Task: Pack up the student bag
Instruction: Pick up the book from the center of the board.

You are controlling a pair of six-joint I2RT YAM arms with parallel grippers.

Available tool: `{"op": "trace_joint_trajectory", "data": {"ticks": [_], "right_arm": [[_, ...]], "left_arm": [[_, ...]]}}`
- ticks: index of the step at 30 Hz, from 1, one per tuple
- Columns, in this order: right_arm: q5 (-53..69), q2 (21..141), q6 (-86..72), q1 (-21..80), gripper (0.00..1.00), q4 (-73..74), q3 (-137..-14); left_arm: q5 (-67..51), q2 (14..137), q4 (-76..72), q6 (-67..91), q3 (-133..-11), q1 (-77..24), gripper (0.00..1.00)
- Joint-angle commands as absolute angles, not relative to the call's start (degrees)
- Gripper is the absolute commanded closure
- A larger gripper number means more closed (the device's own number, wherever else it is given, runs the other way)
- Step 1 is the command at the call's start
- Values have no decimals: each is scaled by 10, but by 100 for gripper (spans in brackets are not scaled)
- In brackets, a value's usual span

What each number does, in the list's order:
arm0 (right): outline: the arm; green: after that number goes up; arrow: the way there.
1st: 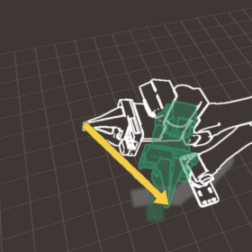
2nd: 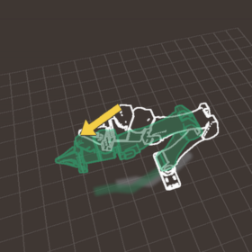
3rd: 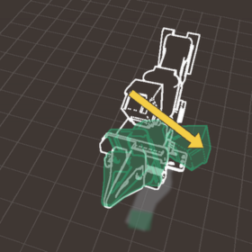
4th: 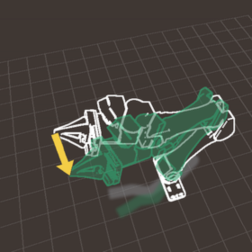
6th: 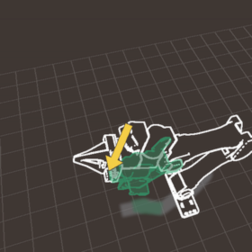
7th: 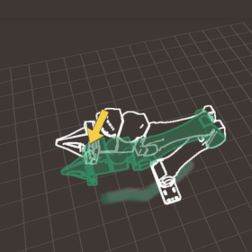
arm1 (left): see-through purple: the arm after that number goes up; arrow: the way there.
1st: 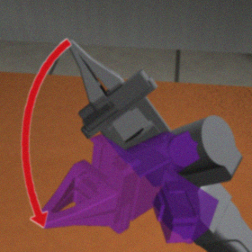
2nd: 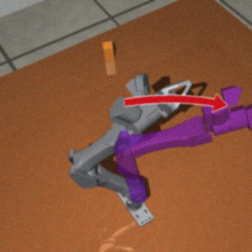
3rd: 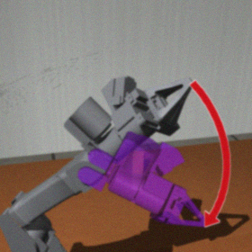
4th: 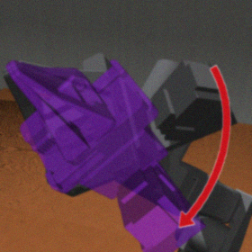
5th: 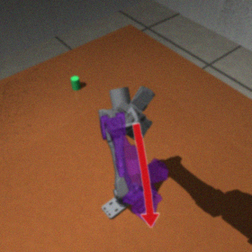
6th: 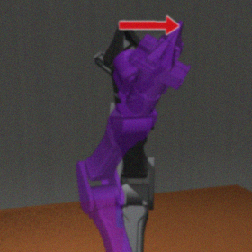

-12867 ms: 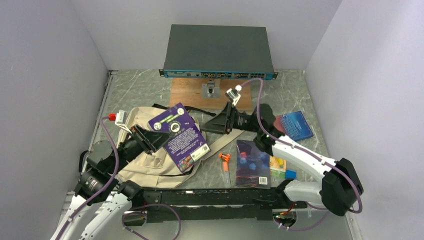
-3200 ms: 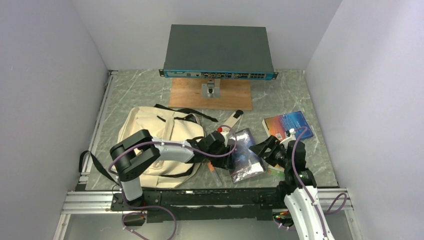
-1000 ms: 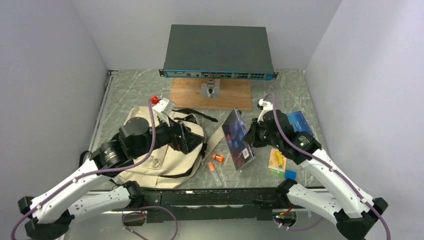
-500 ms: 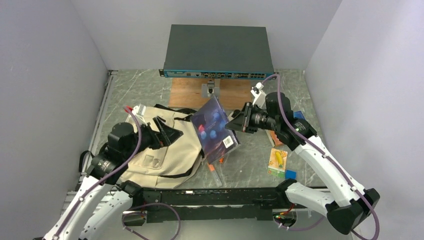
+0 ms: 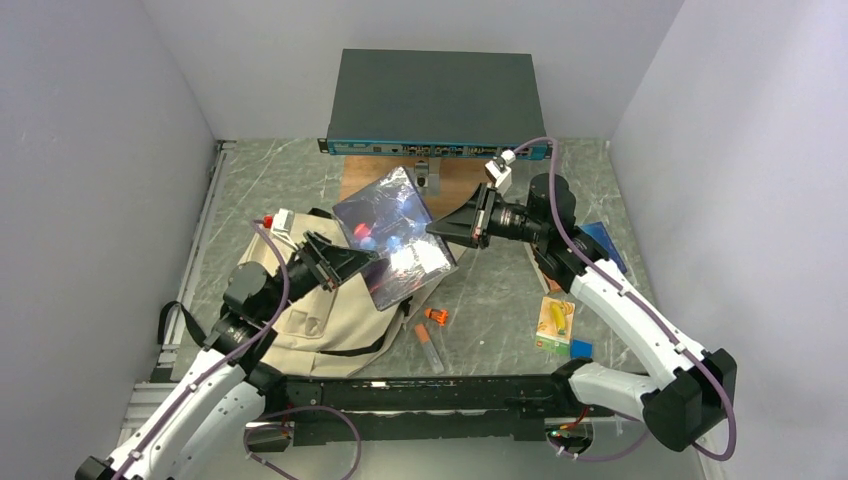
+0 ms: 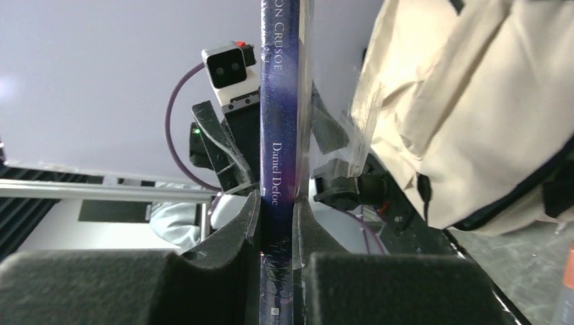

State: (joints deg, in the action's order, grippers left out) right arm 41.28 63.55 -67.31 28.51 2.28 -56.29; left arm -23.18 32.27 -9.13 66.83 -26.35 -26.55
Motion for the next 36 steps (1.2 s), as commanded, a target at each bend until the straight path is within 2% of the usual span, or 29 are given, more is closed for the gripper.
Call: {"op": "trace_joint_trajectory", "data": {"ticks": [1,2,6,8,12,14,16,18,20,22,28,32,36], "right_arm": [[477,630,-742,288,100,-142,-578],[485,633,-750,289,100,-154,-576],[505,639,-783,295,100,-219,-558],[504,643,-781,298,100,-217,-558],[487,659,-794,323,100,-230,-550],[464,669,-803,340,84,-239,-547],[427,673,-815,365,53,-263,-538],[380,675,-826,398,31,-298,-523],[325,678,-829,439,18,-338,-511],[278,686,-816,487,13,-368,-509],[142,718,-785,608,13,-456,-505],[65,719,-756,641,27,-434,-520],[20,730,-755,656,52,-432,-528]], "left_arm": [[-265,343,-291,734,-249,-263,5],[-267,351,-300,747,-250,-263,9],[-266,367,-355,797,-240,-263,38],[-250,348,-374,820,-231,-263,48],[-190,274,-253,798,-251,-263,79],[-154,234,-166,774,-280,-263,98],[-112,203,-98,745,-311,-263,100],[-72,178,-51,728,-336,-263,100],[-34,155,-25,724,-351,-263,100],[-4,136,-22,726,-353,-263,100],[54,106,-47,730,-353,-263,100],[57,102,-65,737,-347,-263,100],[56,95,-86,745,-327,-263,100]]}}
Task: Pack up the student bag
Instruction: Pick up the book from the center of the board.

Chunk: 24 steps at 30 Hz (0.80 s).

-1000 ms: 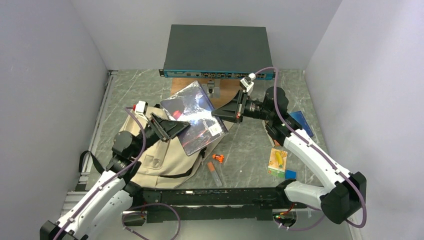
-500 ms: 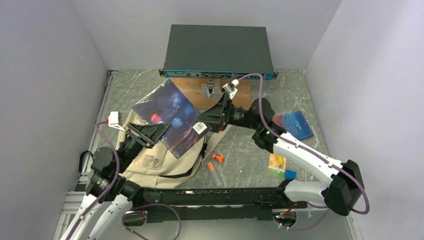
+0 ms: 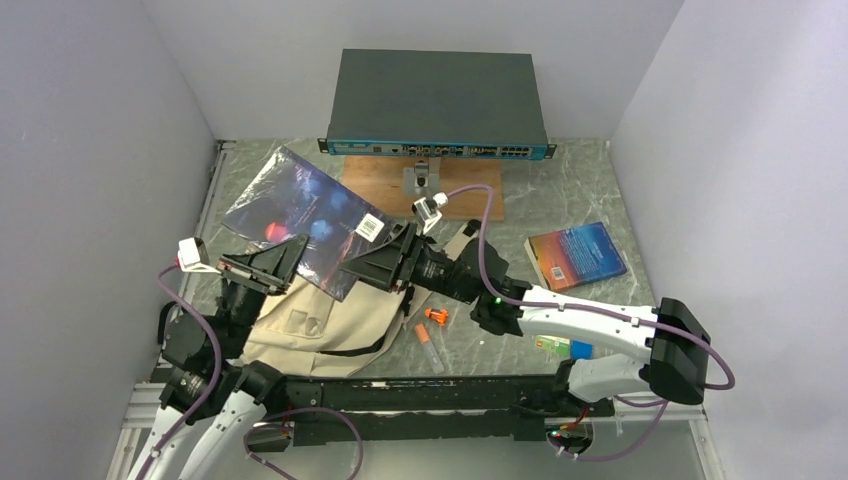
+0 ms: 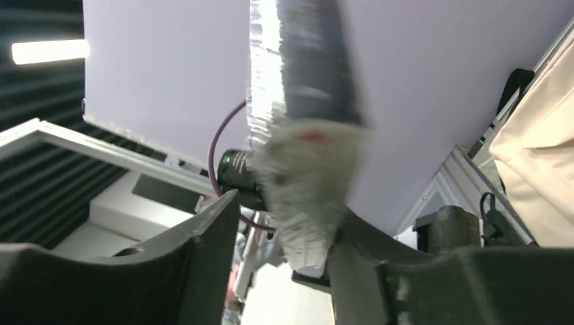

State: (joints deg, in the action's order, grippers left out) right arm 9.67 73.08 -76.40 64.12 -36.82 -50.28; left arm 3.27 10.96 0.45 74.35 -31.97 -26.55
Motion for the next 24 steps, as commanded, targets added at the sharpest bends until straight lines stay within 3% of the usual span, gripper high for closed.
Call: {"op": "trace_joint_trajectory", "data": {"ticks": [1,4,5,8,9,11,13,15,19,24], "right_arm": [[21,737,-757,656,61,-436,-533],[38,763,-751,656,98,-455,-554],[41,767,-743,655,100,-453,-559],[36,757,-697,642,100,-353,-595],[26,746,-680,635,100,-317,-603],[3,717,-646,624,100,-252,-606],[-12,694,-605,605,100,-173,-618],[18,675,-561,575,100,-122,-622],[57,624,-451,504,100,-13,-602],[62,507,-324,495,100,104,-528]], "left_arm": [[52,96,-90,749,-322,-263,100],[24,103,-86,730,-316,-263,100],[9,108,-77,721,-317,-263,97],[-63,120,24,668,-338,-263,42],[-74,119,92,643,-356,-263,30],[-64,117,240,588,-400,-263,17],[-42,122,367,546,-444,-263,12],[-39,141,467,516,-480,-262,1],[-43,184,586,481,-502,-263,0],[-108,259,584,442,-474,-262,0]]}}
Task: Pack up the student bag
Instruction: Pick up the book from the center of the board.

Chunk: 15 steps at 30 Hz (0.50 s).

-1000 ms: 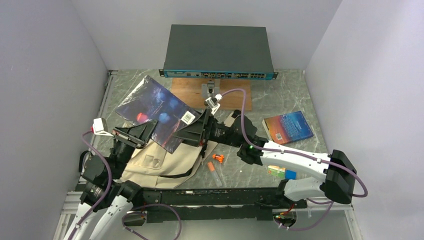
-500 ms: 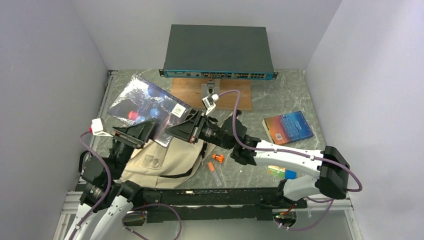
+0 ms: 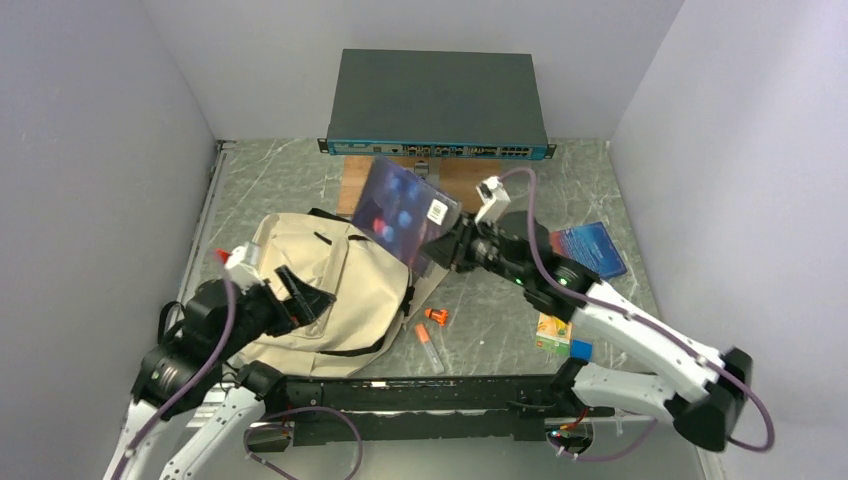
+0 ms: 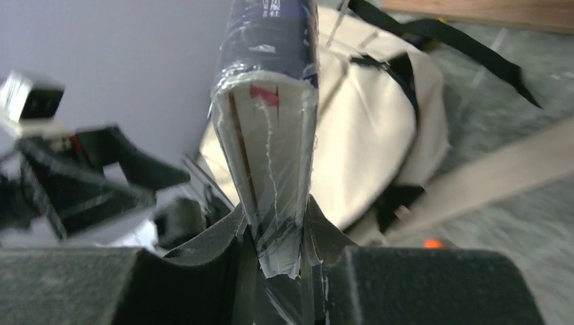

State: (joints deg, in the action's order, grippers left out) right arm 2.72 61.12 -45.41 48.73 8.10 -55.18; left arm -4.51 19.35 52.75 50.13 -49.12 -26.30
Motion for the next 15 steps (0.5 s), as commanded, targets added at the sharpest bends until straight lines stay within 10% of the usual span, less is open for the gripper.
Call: {"op": "trace_joint_trajectory", "data": {"ticks": [1,7,15], "right_arm": [[62,484,-320,494,100,124,-515],[-3,384,-324,493,100,264,-487],[-184,277,-386,493,100,376,-487]], "left_arm": [[-136,273,570,439,-470,-263,1],[-162,368,438,434,-435,-285,6],[79,604,489,414,-561,-492,1]]}}
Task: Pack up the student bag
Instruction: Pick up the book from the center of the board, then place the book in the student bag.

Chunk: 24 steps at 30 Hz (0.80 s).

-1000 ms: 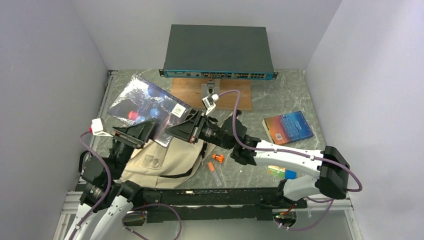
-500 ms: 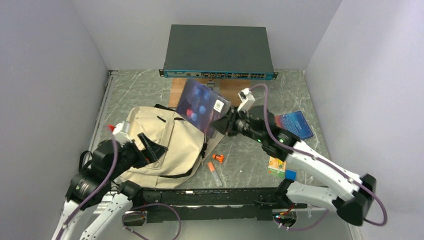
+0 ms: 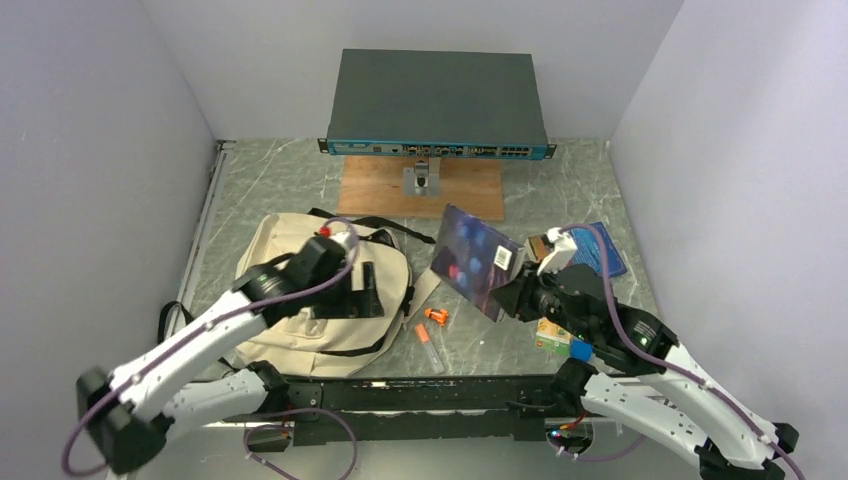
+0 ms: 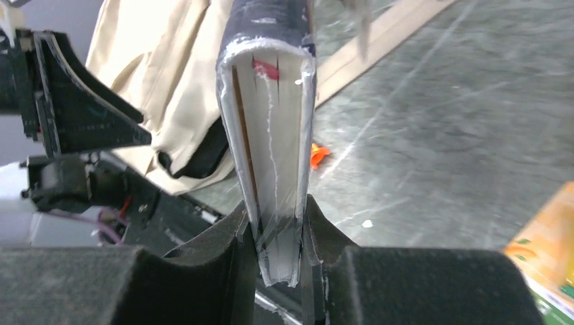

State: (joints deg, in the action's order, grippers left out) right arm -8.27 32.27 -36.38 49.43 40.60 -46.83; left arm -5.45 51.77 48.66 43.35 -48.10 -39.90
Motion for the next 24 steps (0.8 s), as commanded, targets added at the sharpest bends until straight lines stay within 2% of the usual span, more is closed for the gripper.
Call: {"op": "trace_joint_trajectory", "data": {"ticks": [1,6,13,15,18,19,21,23,24], "right_arm": [[-187,274,-387,493,100,380,-486],[-188,260,-395,493,100,392,-480],[-128,258,-425,493,100,380,-458],[-111,255,-437,493,100,370,-438],[-89,257,-460,493,100,356,-419],[-77,261,-467,493,100,346,-414],[-41,276,-485,493,100,318,-404],[4,296,-507,493,100,277,-392],[36,307,-522,493,100,252,-385]], "left_arm": [[101,635,497,415,-579,-509,1],[177,795,541,403,-674,-592,2],[363,1011,734,430,-842,-659,4],[401,1052,785,445,-868,-661,17],[466,1082,888,506,-893,-663,43],[477,1075,900,509,-893,-663,52],[480,1035,900,505,-878,-660,65],[472,986,888,492,-871,-657,94],[465,959,879,481,-867,-656,100]]}}
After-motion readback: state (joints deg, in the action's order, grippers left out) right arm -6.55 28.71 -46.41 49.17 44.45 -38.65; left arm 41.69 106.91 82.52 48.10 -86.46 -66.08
